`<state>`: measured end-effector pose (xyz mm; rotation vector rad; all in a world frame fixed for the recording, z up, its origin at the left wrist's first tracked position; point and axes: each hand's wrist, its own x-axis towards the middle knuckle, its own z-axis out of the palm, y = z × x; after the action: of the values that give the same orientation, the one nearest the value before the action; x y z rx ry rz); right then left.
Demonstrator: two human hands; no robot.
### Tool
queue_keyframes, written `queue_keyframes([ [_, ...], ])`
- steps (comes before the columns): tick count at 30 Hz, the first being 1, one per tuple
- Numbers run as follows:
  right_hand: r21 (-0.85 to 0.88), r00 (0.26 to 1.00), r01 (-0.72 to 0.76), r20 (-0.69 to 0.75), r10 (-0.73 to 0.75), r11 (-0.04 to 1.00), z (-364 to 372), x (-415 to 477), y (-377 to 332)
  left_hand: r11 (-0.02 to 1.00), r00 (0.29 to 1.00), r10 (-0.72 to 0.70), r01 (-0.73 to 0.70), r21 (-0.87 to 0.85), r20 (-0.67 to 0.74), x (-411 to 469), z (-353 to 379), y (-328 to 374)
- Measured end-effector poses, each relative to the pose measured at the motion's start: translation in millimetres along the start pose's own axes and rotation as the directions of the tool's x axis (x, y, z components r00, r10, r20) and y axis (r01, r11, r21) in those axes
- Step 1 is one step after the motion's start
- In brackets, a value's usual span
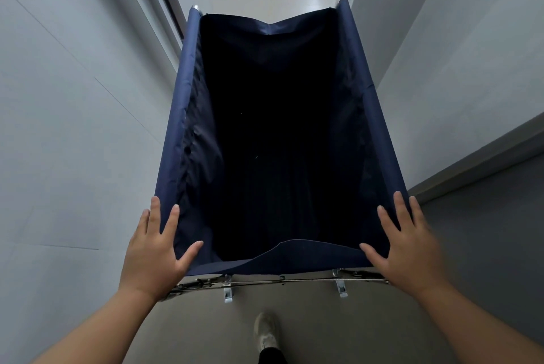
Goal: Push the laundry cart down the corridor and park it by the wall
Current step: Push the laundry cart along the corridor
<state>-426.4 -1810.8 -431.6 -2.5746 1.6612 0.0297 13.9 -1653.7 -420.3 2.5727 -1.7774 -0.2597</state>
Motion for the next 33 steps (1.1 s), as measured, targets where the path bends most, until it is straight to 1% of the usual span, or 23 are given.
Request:
queue_keyframes([
  [17, -0.026, 1.0, -0.005, 0.002, 0.005, 1.0, -3, 83, -5, 1.0, 1.0, 0.018, -0.018, 0.009, 0.01, 84, -14, -10],
  [33, -0.037, 1.0, -0.018, 0.004, 0.018, 0.999, -18, 143, -18, 1.0, 1.0, 0.017, -0.017, 0.005, -0.005, 145, -21, -21],
])
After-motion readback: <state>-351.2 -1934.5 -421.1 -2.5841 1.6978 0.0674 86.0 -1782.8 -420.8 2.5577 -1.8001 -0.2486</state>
